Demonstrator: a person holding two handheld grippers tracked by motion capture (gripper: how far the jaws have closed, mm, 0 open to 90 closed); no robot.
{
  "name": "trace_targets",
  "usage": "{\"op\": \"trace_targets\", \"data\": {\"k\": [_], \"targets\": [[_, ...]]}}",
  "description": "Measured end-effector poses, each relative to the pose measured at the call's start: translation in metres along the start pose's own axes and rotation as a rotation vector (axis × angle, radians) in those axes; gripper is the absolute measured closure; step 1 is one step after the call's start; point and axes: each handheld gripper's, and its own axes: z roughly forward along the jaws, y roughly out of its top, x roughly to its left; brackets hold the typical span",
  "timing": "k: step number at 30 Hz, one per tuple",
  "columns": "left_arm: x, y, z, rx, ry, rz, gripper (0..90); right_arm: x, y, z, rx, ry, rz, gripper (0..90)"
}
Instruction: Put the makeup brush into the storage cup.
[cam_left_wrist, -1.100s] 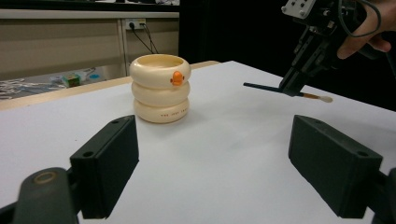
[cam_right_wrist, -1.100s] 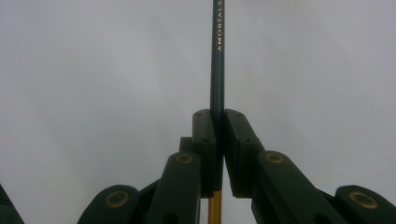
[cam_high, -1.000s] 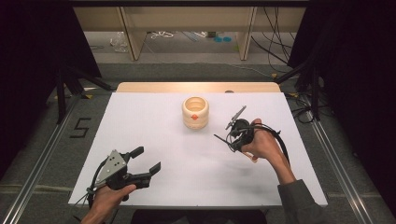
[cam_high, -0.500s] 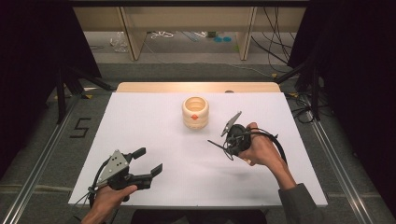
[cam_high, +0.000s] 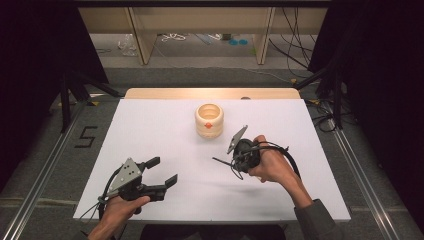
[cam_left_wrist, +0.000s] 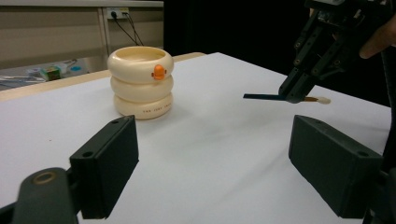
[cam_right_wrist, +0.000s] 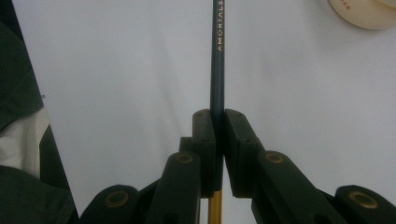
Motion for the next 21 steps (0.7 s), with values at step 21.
{"op": "trace_targets", "data": {"k": [21], "targets": [[-0.008,0.005,0.040,0.164,-0.152,0.061,17.3,0.024,0.022,0.012,0.030,0.024,-0.163,83.5]]}}
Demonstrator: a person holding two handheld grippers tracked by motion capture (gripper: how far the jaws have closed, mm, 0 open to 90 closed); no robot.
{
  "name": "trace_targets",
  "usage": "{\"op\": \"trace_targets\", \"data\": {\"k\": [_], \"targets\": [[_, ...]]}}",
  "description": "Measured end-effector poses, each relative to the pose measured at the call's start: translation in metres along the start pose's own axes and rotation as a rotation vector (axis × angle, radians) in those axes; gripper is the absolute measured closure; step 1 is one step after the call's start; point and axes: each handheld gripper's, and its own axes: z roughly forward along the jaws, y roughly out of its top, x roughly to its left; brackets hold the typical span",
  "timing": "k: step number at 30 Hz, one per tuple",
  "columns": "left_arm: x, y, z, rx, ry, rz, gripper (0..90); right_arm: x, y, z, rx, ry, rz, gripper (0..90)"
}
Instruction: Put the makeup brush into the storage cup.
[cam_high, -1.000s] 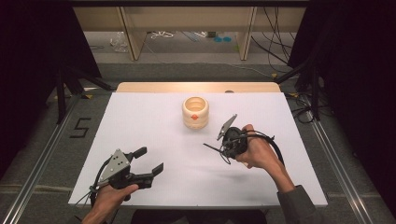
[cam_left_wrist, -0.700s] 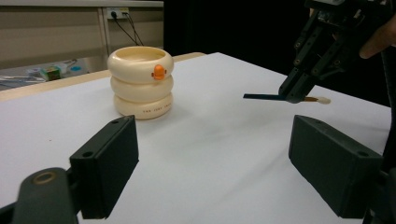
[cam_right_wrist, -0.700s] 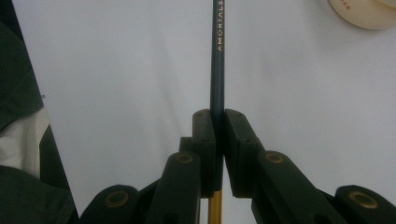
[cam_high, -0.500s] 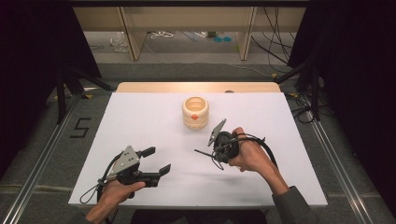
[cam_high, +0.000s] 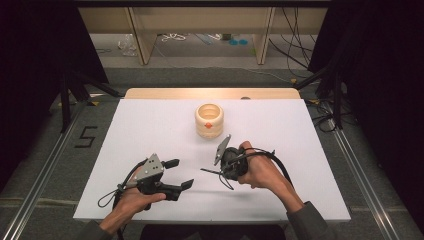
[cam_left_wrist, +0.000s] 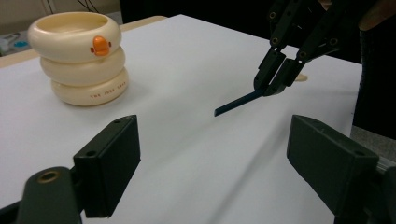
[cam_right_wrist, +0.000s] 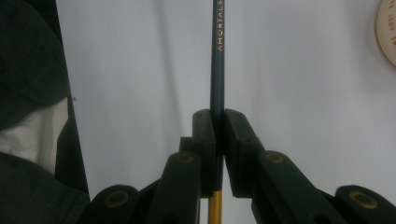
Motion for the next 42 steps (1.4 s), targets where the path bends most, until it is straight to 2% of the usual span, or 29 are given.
{"op": "trace_targets", "data": {"k": [1,3,5,6,9,10,11,12,13,16,17,18,20,21,22,24,25,26,27,28,29,30,33,34,35,38,40,42], "targets": [[-0.001,0.001,0.002,0.014,-0.018,-0.002,17.7,0.000,0.001,0.001,-0.004,-0.012,-0.036,83.5],[-0.002,0.001,0.002,0.027,-0.014,-0.008,18.5,0.002,0.002,0.001,0.011,-0.009,-0.024,83.5],[-0.003,0.002,0.004,0.045,-0.023,-0.005,18.8,0.004,0.003,0.002,0.011,-0.008,-0.038,83.5],[-0.004,0.002,0.006,0.062,-0.043,-0.007,19.1,0.006,0.005,0.003,0.013,-0.003,-0.043,83.5],[-0.006,0.002,0.008,0.091,-0.044,-0.004,19.2,0.009,0.006,0.003,0.019,0.006,-0.041,83.5],[-0.005,0.002,0.009,0.104,-0.047,0.010,19.2,0.008,0.006,0.004,0.014,-0.001,-0.065,83.5],[-0.006,0.002,0.011,0.110,-0.052,0.000,19.2,0.008,0.007,0.004,0.013,0.002,-0.075,83.5],[-0.006,0.002,0.011,0.123,-0.051,0.007,19.3,0.009,0.007,0.003,0.015,-0.001,-0.084,83.5],[-0.006,0.002,0.013,0.127,-0.061,-0.003,19.4,0.011,0.007,0.003,0.021,-0.004,-0.070,83.5],[-0.006,0.004,0.014,0.142,-0.068,0.010,20.2,0.015,0.008,0.004,0.036,0.003,-0.062,83.5],[-0.007,0.004,0.015,0.145,-0.075,-0.011,20.3,0.015,0.009,0.004,0.033,0.003,-0.083,83.5],[-0.006,0.006,0.016,0.160,-0.074,0.019,20.3,0.018,0.010,0.004,0.041,0.013,-0.076,83.5],[-0.007,0.006,0.017,0.173,-0.068,0.003,20.4,0.018,0.011,0.004,0.039,0.014,-0.082,83.5],[-0.006,0.006,0.018,0.184,-0.089,-0.001,20.6,0.019,0.011,0.005,0.039,0.014,-0.093,83.5],[-0.006,0.006,0.019,0.193,-0.084,-0.001,20.8,0.019,0.012,0.006,0.044,0.012,-0.104,83.5],[-0.006,0.007,0.020,0.208,-0.101,0.007,21.1,0.022,0.014,0.008,0.046,0.019,-0.111,83.5],[-0.007,0.007,0.021,0.210,-0.091,-0.001,21.1,0.022,0.014,0.008,0.046,0.019,-0.111,83.5],[-0.007,0.007,0.022,0.211,-0.102,0.003,21.4,0.024,0.015,0.008,0.045,0.030,-0.100,83.5],[-0.007,0.007,0.022,0.223,-0.102,0.015,22.1,0.025,0.016,0.008,0.046,0.023,-0.116,83.5],[-0.009,0.007,0.023,0.234,-0.101,-0.001,23.9,0.026,0.017,0.009,0.050,0.017,-0.136,83.5],[-0.008,0.007,0.023,0.243,-0.116,-0.002,24.4,0.026,0.017,0.009,0.050,0.017,-0.136,83.5],[-0.008,0.007,0.024,0.242,-0.106,-0.008,24.8,0.028,0.018,0.009,0.051,0.017,-0.145,83.5],[-0.008,0.007,0.026,0.256,-0.122,-0.006,26.9,0.030,0.019,0.009,0.050,0.022,-0.149,83.5],[-0.008,0.007,0.026,0.267,-0.135,-0.002,27.9,0.030,0.019,0.009,0.048,0.024,-0.167,83.5],[-0.009,0.007,0.027,0.273,-0.131,-0.006,28.3,0.030,0.020,0.009,0.044,0.024,-0.174,83.5],[-0.009,0.008,0.028,0.278,-0.143,0.004,30.0,0.033,0.021,0.008,0.044,0.027,-0.161,83.5],[-0.009,0.008,0.029,0.284,-0.152,0.003,30.5,0.032,0.022,0.008,0.043,0.027,-0.190,83.5],[-0.008,0.008,0.029,0.289,-0.153,0.004,33.0,0.034,0.023,0.008,0.046,0.030,-0.178,83.5]]}}
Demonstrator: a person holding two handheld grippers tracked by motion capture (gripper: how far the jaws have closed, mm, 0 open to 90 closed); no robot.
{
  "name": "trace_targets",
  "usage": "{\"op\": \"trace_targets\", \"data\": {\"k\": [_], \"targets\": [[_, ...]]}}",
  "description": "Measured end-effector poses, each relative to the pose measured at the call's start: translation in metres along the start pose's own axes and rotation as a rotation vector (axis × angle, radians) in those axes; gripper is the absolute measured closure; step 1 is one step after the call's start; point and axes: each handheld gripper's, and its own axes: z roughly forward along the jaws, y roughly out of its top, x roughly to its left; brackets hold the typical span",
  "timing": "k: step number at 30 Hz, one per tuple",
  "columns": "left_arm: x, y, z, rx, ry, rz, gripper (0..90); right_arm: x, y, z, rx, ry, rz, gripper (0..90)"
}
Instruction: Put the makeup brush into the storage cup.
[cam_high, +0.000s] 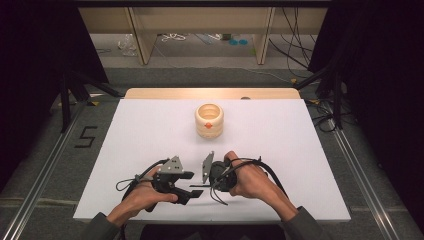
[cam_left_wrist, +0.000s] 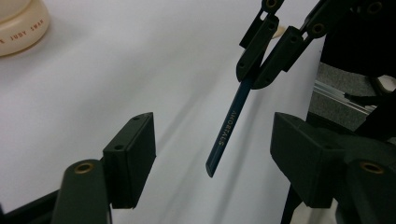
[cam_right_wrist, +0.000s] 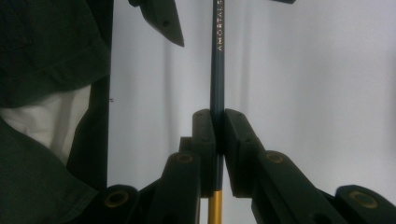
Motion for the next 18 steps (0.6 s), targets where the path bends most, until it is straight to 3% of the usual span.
{"op": "trace_targets", "data": {"k": [4,12,13,14,18], "targets": [[-0.0004,-0.0005,0.0018,0.000,-0.007,-0.010,35.8,0.0020,0.0018,-0.0007,-0.001,-0.001,-0.007,83.5],[-0.0006,0.0000,0.0020,0.021,-0.029,0.014,42.7,0.0037,0.0047,0.0000,0.002,0.005,-0.022,83.5],[-0.0006,-0.0002,0.0024,0.025,-0.036,0.016,45.5,0.0024,0.0052,0.0013,0.011,-0.008,-0.053,83.5],[-0.0006,-0.0002,0.0024,0.025,-0.036,0.016,47.1,0.0024,0.0052,0.0013,0.011,-0.008,-0.053,83.5],[-0.0014,-0.0013,0.0036,0.034,-0.067,-0.004,51.9,0.0033,0.0062,0.0018,0.008,-0.005,-0.051,83.5]]}}
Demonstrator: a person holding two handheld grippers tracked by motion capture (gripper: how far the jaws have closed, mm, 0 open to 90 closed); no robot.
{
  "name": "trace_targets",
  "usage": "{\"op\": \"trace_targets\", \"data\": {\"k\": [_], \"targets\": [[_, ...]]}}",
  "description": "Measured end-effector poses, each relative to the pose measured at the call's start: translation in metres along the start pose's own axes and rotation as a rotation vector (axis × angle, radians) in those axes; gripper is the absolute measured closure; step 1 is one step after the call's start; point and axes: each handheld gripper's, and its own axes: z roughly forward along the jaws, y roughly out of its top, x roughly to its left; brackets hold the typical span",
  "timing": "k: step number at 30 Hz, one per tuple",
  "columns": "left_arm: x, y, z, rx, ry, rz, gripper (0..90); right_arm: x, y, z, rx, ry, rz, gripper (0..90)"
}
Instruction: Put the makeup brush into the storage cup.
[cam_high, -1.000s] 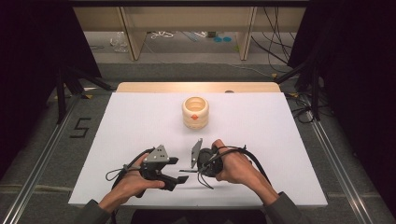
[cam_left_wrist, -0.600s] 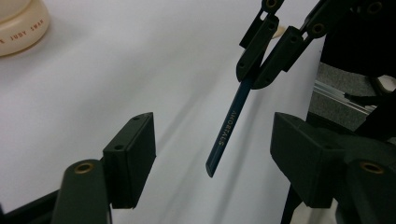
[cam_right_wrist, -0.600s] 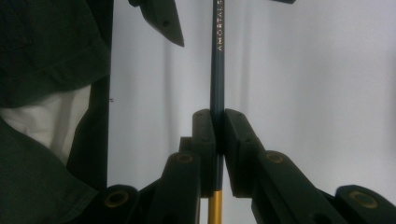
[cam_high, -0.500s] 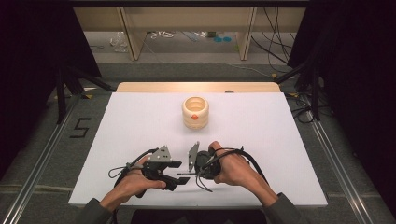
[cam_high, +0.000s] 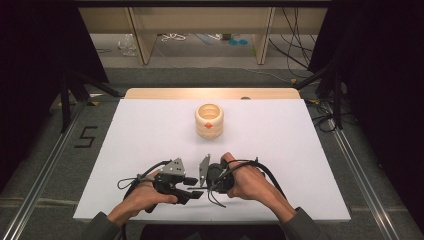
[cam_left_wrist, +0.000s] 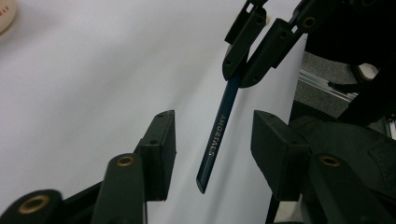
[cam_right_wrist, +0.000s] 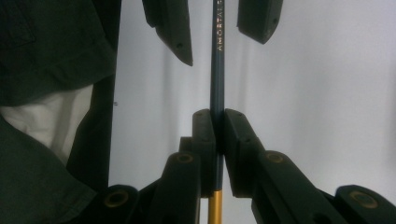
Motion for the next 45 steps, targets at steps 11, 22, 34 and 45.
{"op": "trace_targets", "data": {"k": [11,22,34,45], "targets": [[-0.0006,-0.0006,0.0000,0.025,-0.035,-0.004,61.9,0.0027,0.0038,-0.0010,0.004,0.007,-0.028,83.5],[-0.0029,0.0004,0.0011,0.034,-0.059,0.006,67.4,0.0059,0.0078,-0.0011,0.008,0.001,-0.036,83.5],[-0.0031,0.0010,-0.0011,0.031,-0.074,-0.004,72.6,0.0076,0.0088,-0.0023,0.004,0.010,-0.045,83.5],[-0.0021,0.0007,-0.0022,0.041,-0.084,0.011,75.5,0.0076,0.0087,-0.0030,-0.005,0.001,-0.062,83.5]]}}
